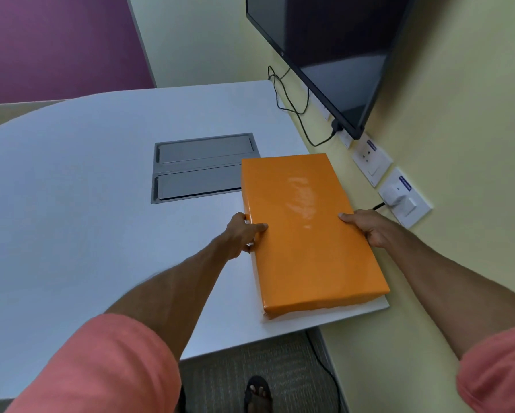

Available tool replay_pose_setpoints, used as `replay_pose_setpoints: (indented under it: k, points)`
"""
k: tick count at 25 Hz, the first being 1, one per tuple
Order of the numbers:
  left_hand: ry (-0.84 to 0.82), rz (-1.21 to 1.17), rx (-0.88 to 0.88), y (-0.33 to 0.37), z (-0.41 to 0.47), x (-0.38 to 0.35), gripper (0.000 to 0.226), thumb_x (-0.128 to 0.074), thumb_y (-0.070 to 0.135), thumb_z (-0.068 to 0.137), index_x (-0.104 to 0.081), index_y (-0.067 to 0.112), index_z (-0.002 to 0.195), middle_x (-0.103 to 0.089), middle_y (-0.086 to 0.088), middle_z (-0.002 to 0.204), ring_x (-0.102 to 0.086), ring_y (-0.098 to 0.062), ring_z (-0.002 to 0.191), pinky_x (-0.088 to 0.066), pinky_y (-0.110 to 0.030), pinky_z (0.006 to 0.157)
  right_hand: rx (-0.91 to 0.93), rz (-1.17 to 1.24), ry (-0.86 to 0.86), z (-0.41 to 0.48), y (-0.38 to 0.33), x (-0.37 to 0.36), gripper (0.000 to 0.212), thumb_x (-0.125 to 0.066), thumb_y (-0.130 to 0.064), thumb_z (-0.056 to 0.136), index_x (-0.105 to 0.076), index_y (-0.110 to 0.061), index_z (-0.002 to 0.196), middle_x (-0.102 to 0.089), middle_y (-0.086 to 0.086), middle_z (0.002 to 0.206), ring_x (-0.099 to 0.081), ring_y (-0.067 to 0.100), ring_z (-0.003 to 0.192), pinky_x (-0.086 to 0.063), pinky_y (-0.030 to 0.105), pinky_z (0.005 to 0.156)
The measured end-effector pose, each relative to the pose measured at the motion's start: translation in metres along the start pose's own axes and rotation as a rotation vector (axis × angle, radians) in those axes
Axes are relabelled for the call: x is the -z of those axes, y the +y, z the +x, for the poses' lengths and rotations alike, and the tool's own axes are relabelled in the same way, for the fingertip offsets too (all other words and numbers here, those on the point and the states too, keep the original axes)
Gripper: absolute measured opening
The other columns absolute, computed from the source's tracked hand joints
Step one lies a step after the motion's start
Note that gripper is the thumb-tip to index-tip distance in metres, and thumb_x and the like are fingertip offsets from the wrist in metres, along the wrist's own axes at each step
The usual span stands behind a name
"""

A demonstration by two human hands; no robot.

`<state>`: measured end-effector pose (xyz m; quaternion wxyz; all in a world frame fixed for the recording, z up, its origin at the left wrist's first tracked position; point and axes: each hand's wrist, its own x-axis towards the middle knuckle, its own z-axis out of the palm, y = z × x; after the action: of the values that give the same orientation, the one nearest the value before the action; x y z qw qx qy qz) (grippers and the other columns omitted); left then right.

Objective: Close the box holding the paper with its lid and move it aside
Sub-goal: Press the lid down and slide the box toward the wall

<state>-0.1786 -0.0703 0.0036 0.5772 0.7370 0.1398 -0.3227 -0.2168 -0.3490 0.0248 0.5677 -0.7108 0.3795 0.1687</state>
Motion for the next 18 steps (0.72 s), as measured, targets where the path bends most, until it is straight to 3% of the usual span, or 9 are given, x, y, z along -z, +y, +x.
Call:
replay_pose_setpoints:
  k: [12, 18]
  points:
    - [-0.010, 0.048, 0.009, 0.002, -0.005, -0.041, 0.060, -0.062, 0.027, 0.091, -0.030, 0.012, 0.139, -0.042, -0.014, 0.144, -0.048, -0.039, 0.127, -0.046, -0.055, 0.098, 0.052, -0.028, 0.026, 0.009, 0.008, 0.034, 0.064, -0.070, -0.032, 0.083, -0.047, -0.004, 0.136, -0.057, 0.019, 0.133, -0.058, 0.037, 0.116, -0.045, 0.056, 0.101]
    - [-0.003, 0.049, 0.007, -0.001, -0.007, -0.050, 0.057, -0.060, 0.029, 0.092, -0.031, 0.013, 0.138, -0.043, -0.014, 0.142, -0.049, -0.037, 0.125, -0.047, -0.052, 0.096, 0.081, -0.059, 0.056, 0.008, 0.014, 0.039, 0.057, -0.069, -0.031, 0.084, -0.053, -0.003, 0.131, -0.060, 0.020, 0.128, -0.060, 0.037, 0.113, -0.047, 0.053, 0.099]
